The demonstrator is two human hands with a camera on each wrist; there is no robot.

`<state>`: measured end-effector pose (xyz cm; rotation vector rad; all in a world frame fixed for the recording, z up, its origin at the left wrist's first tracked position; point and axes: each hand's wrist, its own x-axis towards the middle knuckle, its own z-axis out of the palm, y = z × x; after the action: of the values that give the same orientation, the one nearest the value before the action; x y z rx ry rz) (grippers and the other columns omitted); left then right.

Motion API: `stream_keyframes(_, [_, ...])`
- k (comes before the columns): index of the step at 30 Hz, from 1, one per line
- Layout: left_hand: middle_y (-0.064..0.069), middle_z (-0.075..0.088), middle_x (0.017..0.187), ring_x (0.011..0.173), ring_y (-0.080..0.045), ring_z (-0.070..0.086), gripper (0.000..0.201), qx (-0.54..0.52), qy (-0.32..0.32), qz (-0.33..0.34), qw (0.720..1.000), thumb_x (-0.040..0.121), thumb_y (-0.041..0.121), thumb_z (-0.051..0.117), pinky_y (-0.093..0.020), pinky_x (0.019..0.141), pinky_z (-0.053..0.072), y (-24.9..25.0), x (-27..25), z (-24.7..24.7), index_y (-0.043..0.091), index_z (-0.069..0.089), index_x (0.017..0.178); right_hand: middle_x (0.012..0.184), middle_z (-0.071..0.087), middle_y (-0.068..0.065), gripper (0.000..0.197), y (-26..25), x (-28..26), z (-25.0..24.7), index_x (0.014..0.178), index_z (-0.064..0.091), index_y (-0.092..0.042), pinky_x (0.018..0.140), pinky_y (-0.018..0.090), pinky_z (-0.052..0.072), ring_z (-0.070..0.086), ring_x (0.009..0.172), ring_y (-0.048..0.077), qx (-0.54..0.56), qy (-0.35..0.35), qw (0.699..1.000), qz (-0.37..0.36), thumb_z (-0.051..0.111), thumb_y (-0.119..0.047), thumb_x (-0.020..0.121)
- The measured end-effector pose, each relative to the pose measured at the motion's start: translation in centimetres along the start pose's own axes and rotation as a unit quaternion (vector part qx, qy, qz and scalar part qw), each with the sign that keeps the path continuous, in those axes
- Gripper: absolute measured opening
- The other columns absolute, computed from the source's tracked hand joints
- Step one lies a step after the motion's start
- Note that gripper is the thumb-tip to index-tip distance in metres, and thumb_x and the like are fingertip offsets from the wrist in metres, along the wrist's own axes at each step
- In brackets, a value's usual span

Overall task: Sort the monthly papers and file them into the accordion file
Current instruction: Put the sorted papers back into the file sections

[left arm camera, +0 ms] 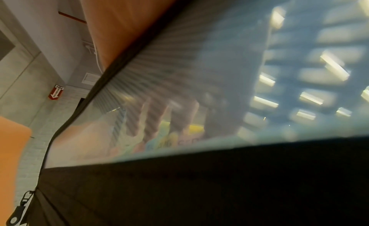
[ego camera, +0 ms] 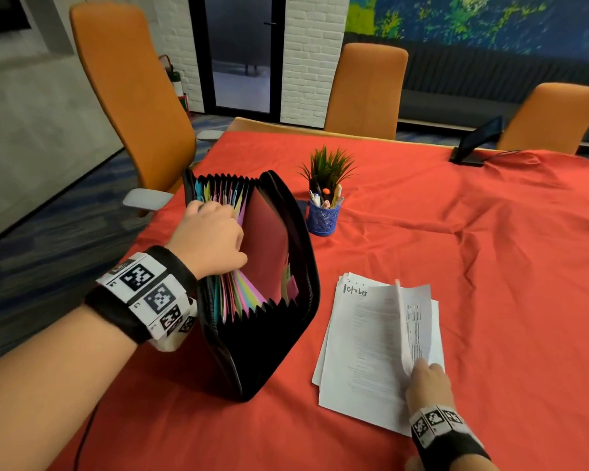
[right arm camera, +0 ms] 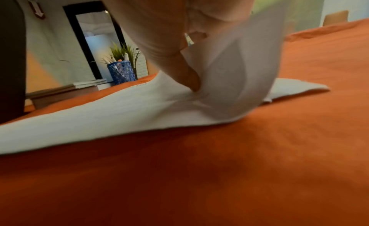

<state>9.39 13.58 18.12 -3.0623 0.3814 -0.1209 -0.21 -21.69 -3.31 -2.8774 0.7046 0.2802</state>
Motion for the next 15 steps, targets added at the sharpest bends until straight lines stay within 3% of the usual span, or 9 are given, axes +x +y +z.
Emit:
stream_keyframes(4, [0.005,0.053,0.108,0.114,-0.019,0.042,0.014,-0.002,-0.009,-0.011,1.000,0.078,0.037,0.060,-0.040,0.108,0.021,-0.2,-0.3,-0.2,0.032,0.059,0.065,0.112,0.056,0.029,0.042,0.6,0.8,-1.1,0.121,0.038,0.002,0.081,0.038,0.042,0.056,0.103,0.041,0.194,-0.018,0.974,0.117,0.047,0.005,0.080])
stream_keyframes(7, [0.005,0.052,0.108,0.119,-0.019,0.039,0.016,-0.004,-0.013,-0.026,1.000,0.079,0.037,0.059,-0.049,0.115,0.006,-0.2,-0.3,-0.2,0.029,0.062,0.066,0.105,0.060,0.025,0.042,1.5,1.9,-1.7,0.113,0.048,0.008,0.071,0.031,0.044,0.059,0.095,0.037,0.213,-0.074,0.958,0.178,0.060,0.001,0.074])
stream_keyframes(11, [0.006,0.053,0.112,0.129,-0.019,0.031,0.021,-0.025,-0.007,-0.057,0.998,0.082,0.039,0.058,-0.056,0.112,-0.007,-0.1,-0.3,-0.1,0.031,0.060,0.063,0.092,0.066,0.019,0.027,2.2,2.4,-2.3,0.098,0.063,0.004,0.065,0.026,0.042,0.063,0.087,0.033,0.196,-0.093,0.963,0.159,0.063,-0.002,0.072])
stream_keyframes(15, [0.008,0.052,0.109,0.129,-0.020,0.031,0.020,-0.062,-0.014,-0.085,0.994,0.079,0.035,0.061,-0.063,0.111,-0.005,-0.2,-0.2,0.0,0.028,0.063,0.060,0.077,0.066,0.015,0.010,3.3,2.4,-3.1,0.078,0.064,-0.003,0.071,0.037,0.052,0.063,0.075,0.031,0.255,-0.079,0.960,0.081,0.063,-0.004,0.069])
